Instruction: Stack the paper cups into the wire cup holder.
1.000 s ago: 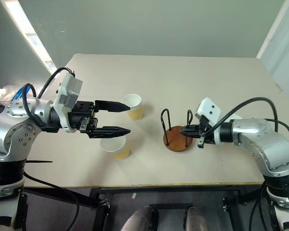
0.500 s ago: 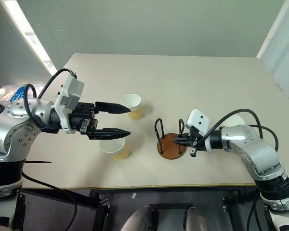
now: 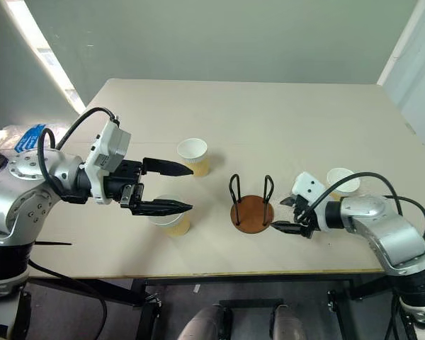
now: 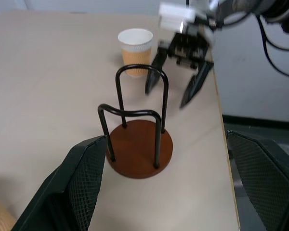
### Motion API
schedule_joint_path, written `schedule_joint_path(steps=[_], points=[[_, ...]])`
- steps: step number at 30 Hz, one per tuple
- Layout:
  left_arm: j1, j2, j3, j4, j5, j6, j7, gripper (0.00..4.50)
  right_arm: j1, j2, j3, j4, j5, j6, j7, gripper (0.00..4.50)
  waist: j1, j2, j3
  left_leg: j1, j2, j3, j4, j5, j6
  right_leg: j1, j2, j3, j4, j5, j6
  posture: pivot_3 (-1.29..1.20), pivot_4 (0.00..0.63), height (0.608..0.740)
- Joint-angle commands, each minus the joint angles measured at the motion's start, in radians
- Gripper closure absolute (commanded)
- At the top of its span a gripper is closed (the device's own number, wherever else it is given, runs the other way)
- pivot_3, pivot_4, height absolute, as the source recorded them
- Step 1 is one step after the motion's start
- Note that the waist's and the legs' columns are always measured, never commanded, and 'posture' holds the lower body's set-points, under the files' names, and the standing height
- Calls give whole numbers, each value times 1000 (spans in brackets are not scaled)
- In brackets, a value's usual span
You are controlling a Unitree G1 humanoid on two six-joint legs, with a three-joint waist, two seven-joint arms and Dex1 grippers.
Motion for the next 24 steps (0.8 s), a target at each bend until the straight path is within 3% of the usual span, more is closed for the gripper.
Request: schedule_joint_path(steps=[1,6,11,17,24], points=[[17,57,30,-54,22,-43,-24,132,30,-49,-173,-63,99,50,22,880,0,0,0,0,0,0,0,-1,-1,0,0,0,0,0,0,0,150,740],[48,132,25,-116,74,-99,-41,132,38,-115,-341,-102,257,157,59,880,0,0,0,0,0,1,0,-2,-4,0,0,1,0,-2,1,0,150,740],[84,209,-13,-187,159,-150,-49,132,-13,-156,-417,-102,391,214,79,880,-2,0,0,0,0,0,-1,-5,-2,0,1,2,0,-5,0,0,150,740],[144,305,-81,-211,354,-234,-17,132,-116,-165,-430,-93,525,251,63,880,-6,0,0,0,0,0,-1,-6,0,-2,1,2,1,-7,-1,0,150,740],[199,321,-107,-193,463,-287,2,132,-145,-190,-389,-75,535,235,67,880,-5,0,0,0,0,-1,0,-7,2,-2,1,2,2,-12,-3,0,150,740]])
